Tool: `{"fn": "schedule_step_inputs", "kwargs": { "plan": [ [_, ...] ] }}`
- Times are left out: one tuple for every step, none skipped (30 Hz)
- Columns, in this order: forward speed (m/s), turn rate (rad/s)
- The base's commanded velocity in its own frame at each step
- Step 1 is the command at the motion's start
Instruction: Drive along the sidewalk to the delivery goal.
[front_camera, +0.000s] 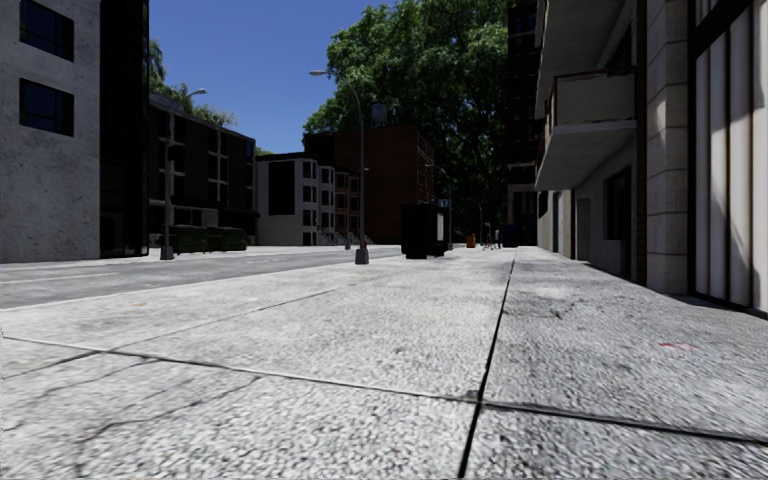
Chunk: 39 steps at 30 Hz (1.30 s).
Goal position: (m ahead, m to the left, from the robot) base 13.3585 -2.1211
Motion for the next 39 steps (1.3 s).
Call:
{"fn": "schedule_step_inputs", "kwargs": {
  "plan": [
    [2.00, -0.07],
    [2.00, -0.07],
    [2.00, -0.07],
    [2.00, -0.07],
    [2.00, -0.07],
    [2.00, -0.07],
    [2.00, -0.07],
    [2.00, -0.07],
    [2.00, -0.07],
    [2.00, -0.07],
    [2.00, -0.07],
    [2.00, -0.07],
    [2.00, -0.07],
    [2.00, -0.07],
    [2.00, -0.07],
    [2.00, -0.07],
    [2.00, -0.07],
    [2.00, -0.11],
    [2.00, -0.25],
    [2.00, -0.25],
    [2.00, -0.32],
    [2.00, -0.35],
    [2.00, -0.35],
    [2.00, -0.35],
    [2.00, -0.35],
    [2.00, -0.33],
    [2.00, -0.26],
    [2.00, -0.26],
    [2.00, -0.18],
    [2.00, -0.08],
    [2.00, 0.00],
    [2.00, 0.00],
    [2.00, 0.00],
    [2.00, 0.00],
    [2.00, 0.00],
    [2.00, 0.00],
    [2.00, 0.00],
    [2.00, 0.00],
    [2.00, 0.00]
  ]
}}
